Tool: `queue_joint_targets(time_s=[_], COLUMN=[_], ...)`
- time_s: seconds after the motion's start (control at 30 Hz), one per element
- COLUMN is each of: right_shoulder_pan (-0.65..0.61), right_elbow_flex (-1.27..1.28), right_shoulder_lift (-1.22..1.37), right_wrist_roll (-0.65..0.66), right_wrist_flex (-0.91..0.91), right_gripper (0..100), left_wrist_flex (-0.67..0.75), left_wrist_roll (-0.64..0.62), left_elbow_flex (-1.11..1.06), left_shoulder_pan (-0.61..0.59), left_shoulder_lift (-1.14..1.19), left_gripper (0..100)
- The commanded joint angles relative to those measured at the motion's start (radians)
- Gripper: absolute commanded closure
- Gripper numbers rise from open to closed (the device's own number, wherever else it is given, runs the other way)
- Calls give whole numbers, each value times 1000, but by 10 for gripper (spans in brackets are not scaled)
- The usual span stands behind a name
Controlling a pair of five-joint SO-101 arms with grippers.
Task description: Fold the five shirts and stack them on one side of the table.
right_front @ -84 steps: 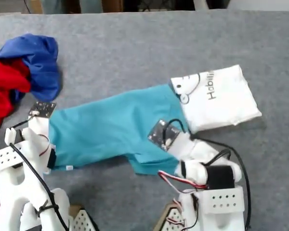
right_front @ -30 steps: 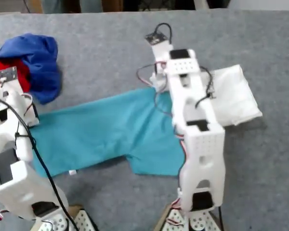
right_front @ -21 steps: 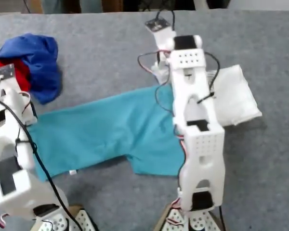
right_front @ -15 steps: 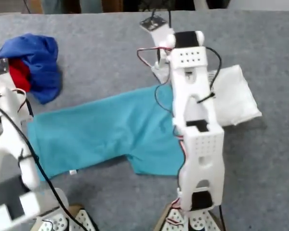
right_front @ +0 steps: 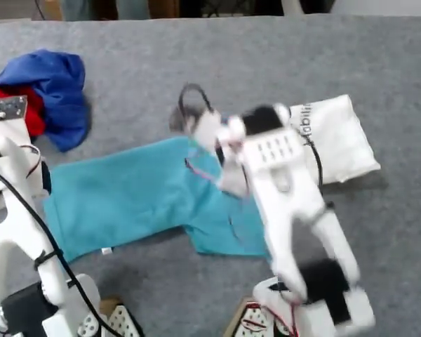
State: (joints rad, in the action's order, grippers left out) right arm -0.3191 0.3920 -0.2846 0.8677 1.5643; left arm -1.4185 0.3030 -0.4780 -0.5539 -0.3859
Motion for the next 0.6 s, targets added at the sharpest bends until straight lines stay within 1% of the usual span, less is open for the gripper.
queue_joint_targets(time_s=[0.0, 0.07, 0.13, 0.23, 0.3, 0.43, 0.57], right_shoulder_pan=[-12, -12, -12, -44, -89, -164, -184], right_elbow_flex=[277, 383, 463, 549, 593, 705, 843], right_shoulder_lift=[-252, -341, -400, -420, -418, -415, -415], right_wrist_roll=[106, 147, 163, 198, 206, 203, 181], right_wrist_flex=[-49, -52, -52, -54, -86, -226, -388], right_gripper=[981, 943, 880, 811, 801, 800, 800], left_wrist_flex=[75, 107, 120, 137, 137, 132, 130], left_wrist_roll=[8, 8, 6, -14, -46, -55, -57], left_elbow_flex=[-42, -71, -85, -102, -105, -110, -110], left_shoulder_pan=[4, 8, 10, 10, 10, 36, 74], left_shoulder_lift=[-32, -32, -32, -32, -32, -32, -32], left_gripper=[971, 971, 971, 971, 971, 971, 971])
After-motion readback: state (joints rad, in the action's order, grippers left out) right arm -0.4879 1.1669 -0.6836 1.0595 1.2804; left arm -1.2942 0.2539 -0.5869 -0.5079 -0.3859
